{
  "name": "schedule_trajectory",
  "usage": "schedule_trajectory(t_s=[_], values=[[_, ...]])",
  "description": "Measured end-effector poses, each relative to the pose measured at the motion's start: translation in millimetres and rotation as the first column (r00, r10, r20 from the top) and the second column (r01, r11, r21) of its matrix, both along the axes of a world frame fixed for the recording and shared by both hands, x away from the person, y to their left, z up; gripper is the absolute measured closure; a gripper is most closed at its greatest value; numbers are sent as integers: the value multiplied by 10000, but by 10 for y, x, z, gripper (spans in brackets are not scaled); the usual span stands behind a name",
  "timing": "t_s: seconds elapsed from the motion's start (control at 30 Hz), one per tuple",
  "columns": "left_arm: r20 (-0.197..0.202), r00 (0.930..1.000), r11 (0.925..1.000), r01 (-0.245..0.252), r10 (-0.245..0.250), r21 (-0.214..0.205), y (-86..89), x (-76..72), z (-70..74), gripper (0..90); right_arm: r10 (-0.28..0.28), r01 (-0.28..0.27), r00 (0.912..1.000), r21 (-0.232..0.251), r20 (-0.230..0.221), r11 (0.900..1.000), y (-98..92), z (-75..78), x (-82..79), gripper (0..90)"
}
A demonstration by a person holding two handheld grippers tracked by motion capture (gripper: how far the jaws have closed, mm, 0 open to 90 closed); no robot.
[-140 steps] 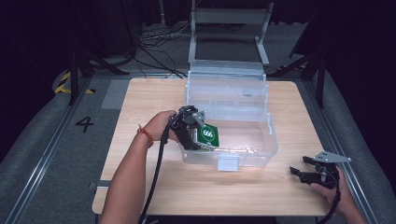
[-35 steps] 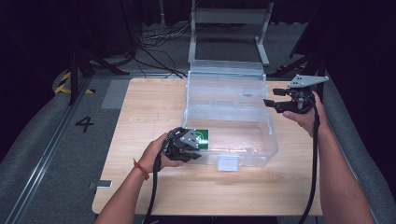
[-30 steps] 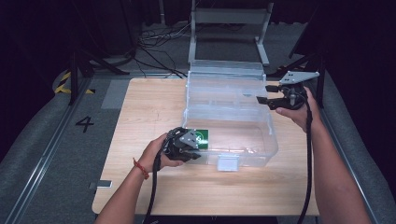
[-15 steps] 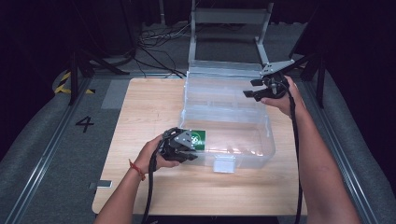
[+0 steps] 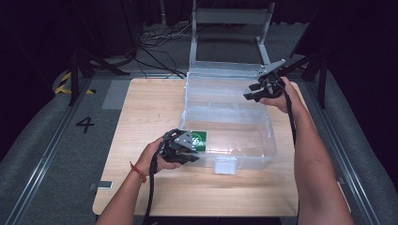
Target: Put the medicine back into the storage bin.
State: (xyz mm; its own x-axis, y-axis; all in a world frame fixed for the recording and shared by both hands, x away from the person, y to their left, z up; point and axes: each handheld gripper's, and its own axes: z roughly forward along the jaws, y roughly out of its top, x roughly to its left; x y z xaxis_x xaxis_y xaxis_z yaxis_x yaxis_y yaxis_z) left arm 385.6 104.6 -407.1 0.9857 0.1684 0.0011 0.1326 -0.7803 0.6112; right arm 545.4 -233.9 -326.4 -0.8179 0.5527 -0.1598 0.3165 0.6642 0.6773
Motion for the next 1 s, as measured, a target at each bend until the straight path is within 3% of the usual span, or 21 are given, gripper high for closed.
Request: schedule_trajectory(t_s=[0.17,0.27,0.43,0.57,0.73,1.0], values=[[-22,10000,10000,-57,57,20,-1,-7,2,798,331,-332,9994,-61,-139,9994,35,21,14,607],[-23,10000,10000,-75,75,22,-4,-9,0,795,730,-743,9970,-580,-255,9955,75,73,6,711],[-11,9998,9998,-207,207,-13,-10,-17,-6,790,946,-967,9953,-1628,-203,9819,159,124,-5,742],[-53,9998,9998,-211,211,-49,-20,-25,-13,793,1046,-1053,9944,-1745,-131,9790,158,127,-24,768],[-5,9997,9997,-234,234,-30,-20,-38,-10,792,1236,-1197,9923,-2230,36,9675,208,134,-50,796],[50,9978,9971,-651,654,-404,-29,-87,-27,780,1581,-1478,9873,-2601,187,9542,247,147,-99,834]])
